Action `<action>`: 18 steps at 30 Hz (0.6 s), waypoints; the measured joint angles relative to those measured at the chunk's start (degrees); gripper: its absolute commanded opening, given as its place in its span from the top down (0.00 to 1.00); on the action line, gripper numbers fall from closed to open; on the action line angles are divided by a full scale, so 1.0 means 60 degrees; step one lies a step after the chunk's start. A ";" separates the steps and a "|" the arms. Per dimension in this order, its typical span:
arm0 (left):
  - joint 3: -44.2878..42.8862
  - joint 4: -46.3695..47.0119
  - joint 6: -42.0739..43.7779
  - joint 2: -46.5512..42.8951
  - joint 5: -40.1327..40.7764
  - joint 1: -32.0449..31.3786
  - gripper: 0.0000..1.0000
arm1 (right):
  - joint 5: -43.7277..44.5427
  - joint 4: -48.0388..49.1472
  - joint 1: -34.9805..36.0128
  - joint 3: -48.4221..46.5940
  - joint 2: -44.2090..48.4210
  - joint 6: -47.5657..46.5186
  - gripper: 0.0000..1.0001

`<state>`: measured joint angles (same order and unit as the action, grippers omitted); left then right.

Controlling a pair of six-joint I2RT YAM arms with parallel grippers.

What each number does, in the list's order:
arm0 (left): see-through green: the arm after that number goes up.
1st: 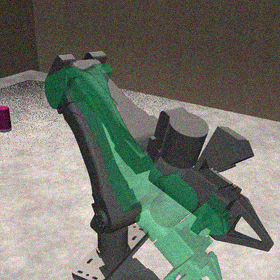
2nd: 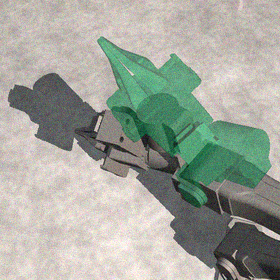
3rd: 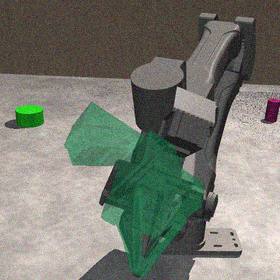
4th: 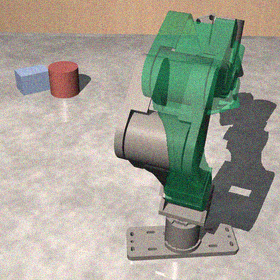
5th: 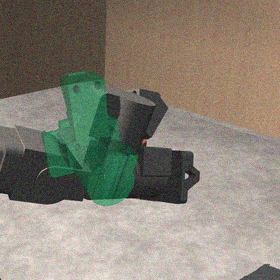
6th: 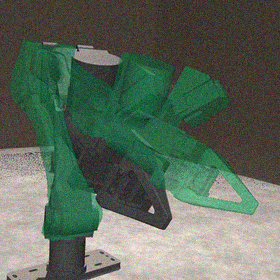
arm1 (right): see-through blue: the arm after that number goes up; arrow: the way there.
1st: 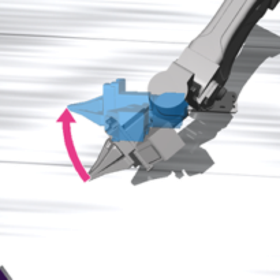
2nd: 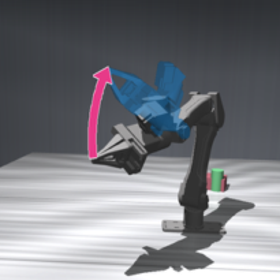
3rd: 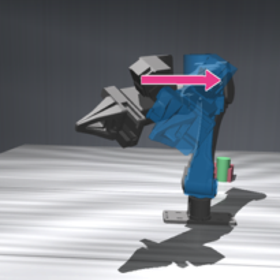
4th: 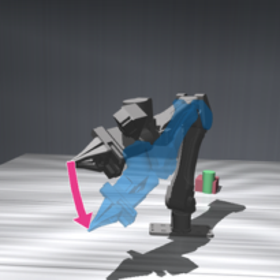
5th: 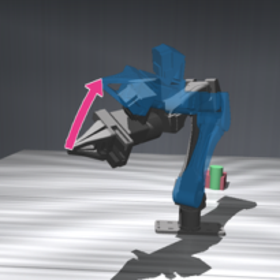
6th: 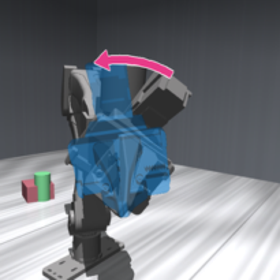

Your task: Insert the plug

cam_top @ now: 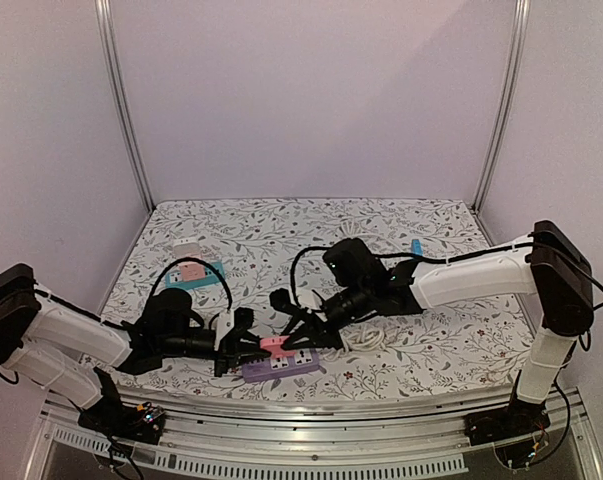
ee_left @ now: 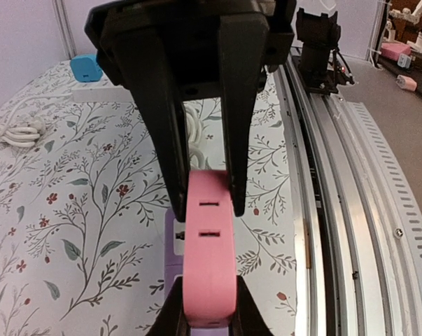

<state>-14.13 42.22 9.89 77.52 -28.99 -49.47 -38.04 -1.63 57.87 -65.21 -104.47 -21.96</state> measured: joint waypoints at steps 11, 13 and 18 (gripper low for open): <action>0.0124 0.0044 -0.0036 0.0178 -0.0026 0.0025 1.00 | 0.0175 -0.0168 0.0066 -0.0189 -0.0302 -0.0171 0.98; 0.0131 0.0076 -0.0036 0.0229 -0.0033 0.0025 1.00 | 0.0248 -0.0197 0.0098 -0.0193 -0.0310 -0.0186 1.00; 0.0131 0.0240 -0.0029 0.0401 -0.0062 0.0025 1.00 | 0.0357 -0.0266 0.0117 -0.0193 -0.0310 -0.0222 1.00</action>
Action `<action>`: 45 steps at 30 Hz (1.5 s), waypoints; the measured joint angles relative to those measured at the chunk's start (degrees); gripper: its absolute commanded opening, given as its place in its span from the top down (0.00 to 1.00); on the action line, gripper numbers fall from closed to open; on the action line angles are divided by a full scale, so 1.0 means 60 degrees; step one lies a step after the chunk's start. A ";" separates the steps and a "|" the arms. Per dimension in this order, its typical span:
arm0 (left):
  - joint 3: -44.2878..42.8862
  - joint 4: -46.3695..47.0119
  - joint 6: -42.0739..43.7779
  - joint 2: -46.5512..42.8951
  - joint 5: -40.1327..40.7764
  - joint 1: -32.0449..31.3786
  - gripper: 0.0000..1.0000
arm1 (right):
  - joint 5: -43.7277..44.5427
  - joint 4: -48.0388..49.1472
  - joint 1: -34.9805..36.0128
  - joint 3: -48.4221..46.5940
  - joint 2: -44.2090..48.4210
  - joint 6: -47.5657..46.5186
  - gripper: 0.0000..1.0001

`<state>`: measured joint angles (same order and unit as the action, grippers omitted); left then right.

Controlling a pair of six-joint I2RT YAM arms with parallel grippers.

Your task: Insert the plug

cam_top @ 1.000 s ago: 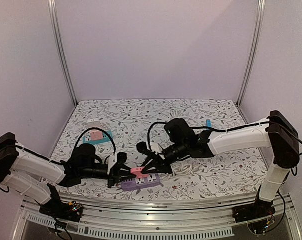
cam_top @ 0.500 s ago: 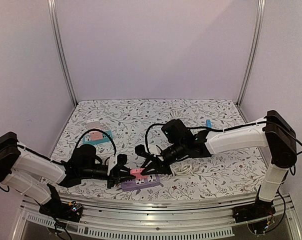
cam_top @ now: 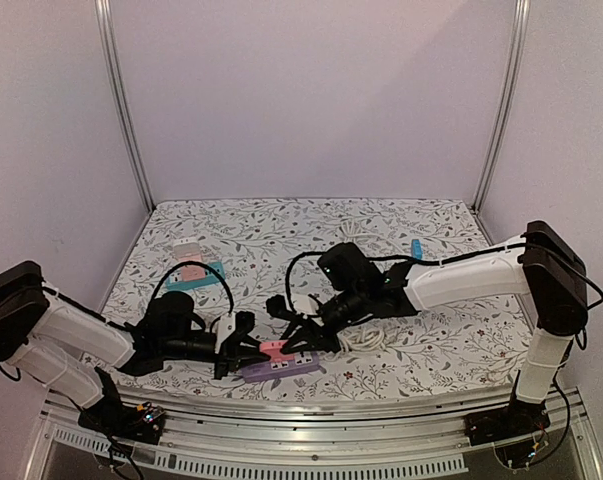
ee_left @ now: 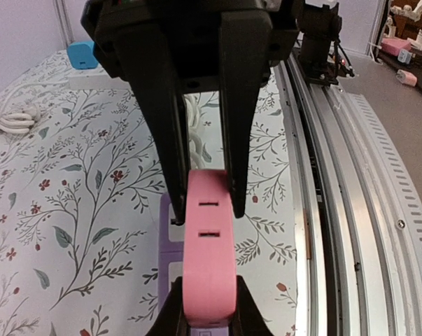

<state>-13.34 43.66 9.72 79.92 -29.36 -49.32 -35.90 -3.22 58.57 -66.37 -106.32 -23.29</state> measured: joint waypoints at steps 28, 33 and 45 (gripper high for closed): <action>0.0000 0.0565 0.0339 0.0765 -0.0109 -0.0011 1.00 | 0.0586 -0.0280 0.0124 0.0000 -0.0095 -0.0280 1.00; 0.0058 0.0605 0.0437 0.0903 -0.0138 -0.0044 1.00 | 0.0688 -0.0335 0.0204 0.0000 -0.0164 -0.0313 1.00; 0.0036 0.0612 0.0641 0.1235 -0.0321 -0.0066 1.00 | 0.1162 -0.0987 0.0426 -0.0324 -0.0364 -0.0477 1.00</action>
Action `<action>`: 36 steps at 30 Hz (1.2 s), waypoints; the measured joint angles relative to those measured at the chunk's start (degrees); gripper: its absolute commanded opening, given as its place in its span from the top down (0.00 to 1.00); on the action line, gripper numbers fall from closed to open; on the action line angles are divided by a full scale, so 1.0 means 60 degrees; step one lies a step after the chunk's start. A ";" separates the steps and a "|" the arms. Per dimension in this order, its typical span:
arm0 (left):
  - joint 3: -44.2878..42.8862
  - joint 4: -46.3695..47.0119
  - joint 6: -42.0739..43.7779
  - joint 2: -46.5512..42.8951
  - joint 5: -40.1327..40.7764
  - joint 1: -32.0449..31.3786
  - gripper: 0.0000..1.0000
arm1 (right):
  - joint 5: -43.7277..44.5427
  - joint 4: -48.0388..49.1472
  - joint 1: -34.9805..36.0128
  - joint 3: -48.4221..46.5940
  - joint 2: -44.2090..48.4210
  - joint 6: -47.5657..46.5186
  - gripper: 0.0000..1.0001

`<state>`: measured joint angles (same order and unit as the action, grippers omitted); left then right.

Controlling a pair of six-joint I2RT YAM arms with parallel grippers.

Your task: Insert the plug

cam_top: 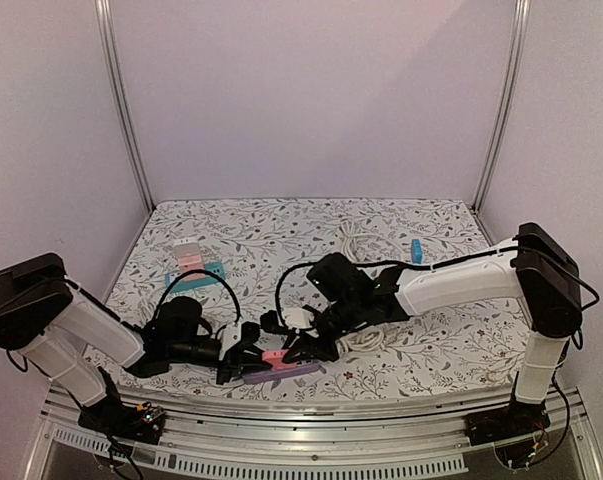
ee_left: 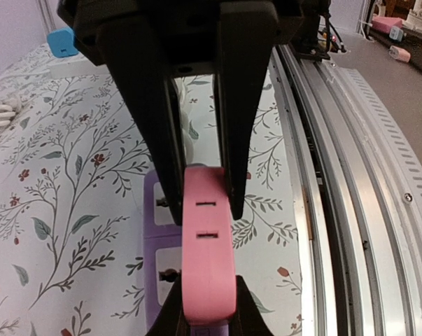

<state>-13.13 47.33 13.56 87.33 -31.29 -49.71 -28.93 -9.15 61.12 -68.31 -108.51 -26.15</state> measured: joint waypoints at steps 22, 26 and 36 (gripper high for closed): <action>0.0175 -0.0459 0.0423 -0.0350 -0.0302 -0.0146 0.30 | 0.0761 -0.1446 0.0186 -0.1220 -0.0448 -0.0546 1.00; 0.0350 -0.0525 0.0346 -0.0747 -0.0178 -0.0153 0.26 | 0.0812 -0.1545 0.0189 -0.1351 -0.0517 -0.0634 1.00; 0.0466 -0.0812 0.0127 -0.1745 0.0331 -0.0171 0.11 | 0.1614 -0.2197 0.0171 -0.1683 -0.0929 -0.0699 0.34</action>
<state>-10.33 42.46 14.33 76.86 -29.30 -50.74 -19.25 -22.33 62.15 -78.41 -114.08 -30.35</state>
